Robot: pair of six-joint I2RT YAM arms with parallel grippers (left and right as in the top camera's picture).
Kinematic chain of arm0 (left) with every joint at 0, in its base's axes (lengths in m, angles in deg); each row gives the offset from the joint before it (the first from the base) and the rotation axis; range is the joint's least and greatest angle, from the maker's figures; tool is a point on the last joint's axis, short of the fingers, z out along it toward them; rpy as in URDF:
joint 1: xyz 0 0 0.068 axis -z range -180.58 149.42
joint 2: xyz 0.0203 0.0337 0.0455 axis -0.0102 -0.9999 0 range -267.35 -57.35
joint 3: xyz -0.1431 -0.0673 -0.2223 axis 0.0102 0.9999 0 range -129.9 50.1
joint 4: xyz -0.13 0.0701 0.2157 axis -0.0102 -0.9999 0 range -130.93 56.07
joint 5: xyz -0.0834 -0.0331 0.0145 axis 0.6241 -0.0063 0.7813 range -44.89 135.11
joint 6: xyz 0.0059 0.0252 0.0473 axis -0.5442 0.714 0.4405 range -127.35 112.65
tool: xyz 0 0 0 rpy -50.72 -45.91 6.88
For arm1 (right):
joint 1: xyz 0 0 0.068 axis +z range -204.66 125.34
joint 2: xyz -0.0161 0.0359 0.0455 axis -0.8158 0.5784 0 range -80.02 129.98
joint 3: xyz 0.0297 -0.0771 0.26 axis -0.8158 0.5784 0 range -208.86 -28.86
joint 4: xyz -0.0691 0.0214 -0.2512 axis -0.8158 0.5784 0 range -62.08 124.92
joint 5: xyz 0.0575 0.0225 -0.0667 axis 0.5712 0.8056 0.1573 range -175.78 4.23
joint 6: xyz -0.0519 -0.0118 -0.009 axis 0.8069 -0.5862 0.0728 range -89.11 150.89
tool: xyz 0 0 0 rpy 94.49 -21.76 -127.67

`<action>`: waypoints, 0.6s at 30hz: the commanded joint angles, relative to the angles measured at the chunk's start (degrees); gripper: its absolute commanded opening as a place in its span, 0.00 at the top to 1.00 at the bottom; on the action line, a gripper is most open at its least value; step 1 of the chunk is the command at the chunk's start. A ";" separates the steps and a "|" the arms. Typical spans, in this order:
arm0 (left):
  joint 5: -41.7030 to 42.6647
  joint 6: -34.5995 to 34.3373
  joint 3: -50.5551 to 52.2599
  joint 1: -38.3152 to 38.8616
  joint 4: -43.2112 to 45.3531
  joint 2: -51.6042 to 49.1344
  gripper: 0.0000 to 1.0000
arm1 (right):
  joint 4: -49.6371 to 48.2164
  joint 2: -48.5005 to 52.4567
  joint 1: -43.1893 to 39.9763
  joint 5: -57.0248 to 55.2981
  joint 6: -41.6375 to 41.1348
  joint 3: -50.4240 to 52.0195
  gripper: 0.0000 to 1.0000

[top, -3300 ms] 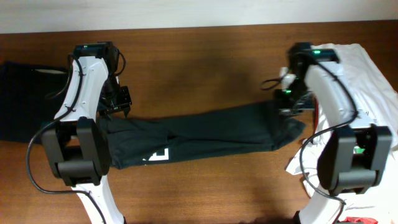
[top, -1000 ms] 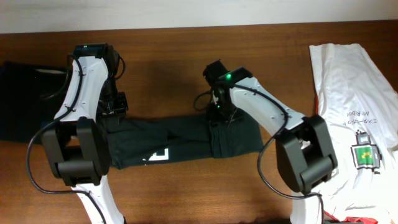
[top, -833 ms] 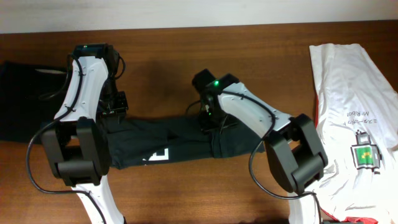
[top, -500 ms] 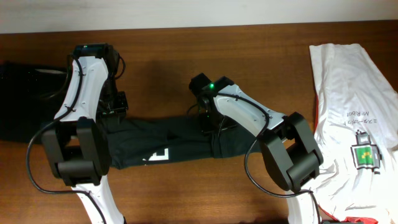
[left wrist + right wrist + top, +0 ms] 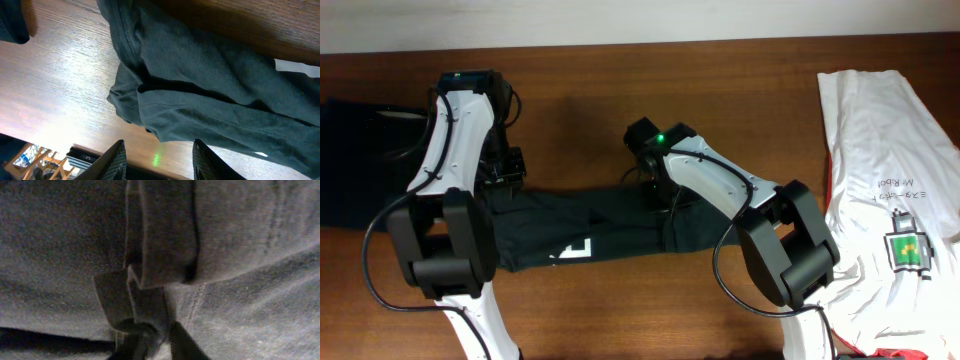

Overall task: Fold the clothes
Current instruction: 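Fold the right end leftward toward the center with the right gripper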

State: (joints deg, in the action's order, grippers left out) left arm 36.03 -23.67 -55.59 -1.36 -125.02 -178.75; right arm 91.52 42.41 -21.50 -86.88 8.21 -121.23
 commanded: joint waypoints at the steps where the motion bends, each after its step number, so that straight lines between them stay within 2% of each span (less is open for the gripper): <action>1: -0.85 -0.37 -0.42 -0.15 -0.09 -0.09 0.57 | 0.00 0.74 0.15 -0.90 -0.33 -0.39 0.93; 2: -0.85 -0.37 -0.42 -0.13 -0.09 -0.09 0.57 | -0.11 0.74 0.20 -0.87 -0.20 -0.42 0.96; 11: -0.85 -0.37 -0.42 -0.15 -0.02 -0.09 0.57 | -2.93 0.70 0.20 14.88 7.45 -0.59 0.96; 18: -0.85 -0.37 -0.42 -0.15 0.13 -0.09 0.57 | -3.15 0.07 0.13 16.98 7.45 -2.29 0.96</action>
State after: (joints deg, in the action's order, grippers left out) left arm 36.03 -23.67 -55.59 -1.36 -124.98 -178.75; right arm 87.93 42.41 -21.52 -72.34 14.92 -121.26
